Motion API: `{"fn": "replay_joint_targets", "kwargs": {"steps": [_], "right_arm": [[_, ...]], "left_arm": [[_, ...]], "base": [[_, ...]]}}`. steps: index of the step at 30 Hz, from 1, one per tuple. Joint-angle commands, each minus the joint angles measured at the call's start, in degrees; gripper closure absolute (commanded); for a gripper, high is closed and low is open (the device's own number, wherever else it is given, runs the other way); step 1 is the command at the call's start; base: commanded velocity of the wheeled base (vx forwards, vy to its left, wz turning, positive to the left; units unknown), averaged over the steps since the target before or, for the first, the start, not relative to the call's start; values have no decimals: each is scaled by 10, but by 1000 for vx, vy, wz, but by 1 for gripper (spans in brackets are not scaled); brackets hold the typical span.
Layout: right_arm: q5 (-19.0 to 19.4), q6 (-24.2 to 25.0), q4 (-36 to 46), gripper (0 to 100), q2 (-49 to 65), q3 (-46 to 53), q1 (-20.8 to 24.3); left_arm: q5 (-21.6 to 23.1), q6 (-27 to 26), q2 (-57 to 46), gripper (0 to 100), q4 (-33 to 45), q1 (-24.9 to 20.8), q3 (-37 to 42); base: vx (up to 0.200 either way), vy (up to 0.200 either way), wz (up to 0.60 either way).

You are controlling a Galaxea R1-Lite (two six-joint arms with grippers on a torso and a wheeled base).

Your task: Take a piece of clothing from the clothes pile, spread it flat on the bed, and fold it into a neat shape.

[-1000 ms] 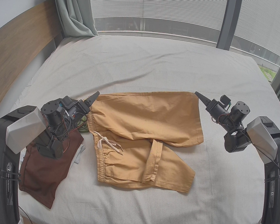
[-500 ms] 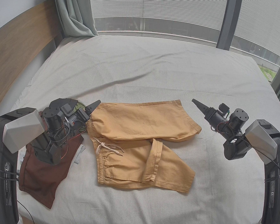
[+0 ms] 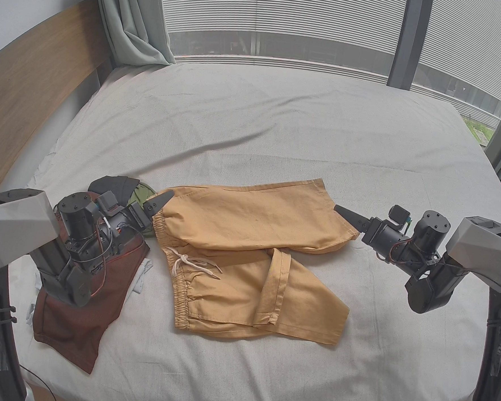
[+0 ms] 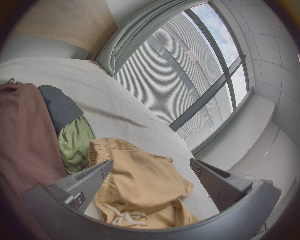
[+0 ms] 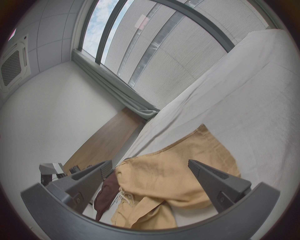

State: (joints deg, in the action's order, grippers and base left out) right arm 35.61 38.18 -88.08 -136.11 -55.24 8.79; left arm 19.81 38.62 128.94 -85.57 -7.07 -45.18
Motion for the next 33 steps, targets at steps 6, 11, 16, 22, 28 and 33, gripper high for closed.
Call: {"fn": "replay_joint_targets", "kwargs": {"steps": [6,11,16,22,28,33], "right_arm": [[1,-37,-2,0,81,109,62],[1,-63,-1,0,82,152,87],[1,-89,0,0,78,191,105],[1,-122,-1,0,45,227,136],[2,-127,-1,0,13,233,164],[0,-126,-1,0,-7,229,178]], "left_arm": [[10,-49,-102,0,-23,2,127],[69,-55,-139,0,-35,4,192],[89,-76,-154,0,-35,3,218],[90,-145,-140,0,-34,2,225],[90,-172,-125,0,-35,3,229],[90,-174,-124,0,-35,3,230]], "base": [[0,0,0],[0,0,0],[0,0,0],[0,0,0],[0,0,0],[0,0,0]]}}
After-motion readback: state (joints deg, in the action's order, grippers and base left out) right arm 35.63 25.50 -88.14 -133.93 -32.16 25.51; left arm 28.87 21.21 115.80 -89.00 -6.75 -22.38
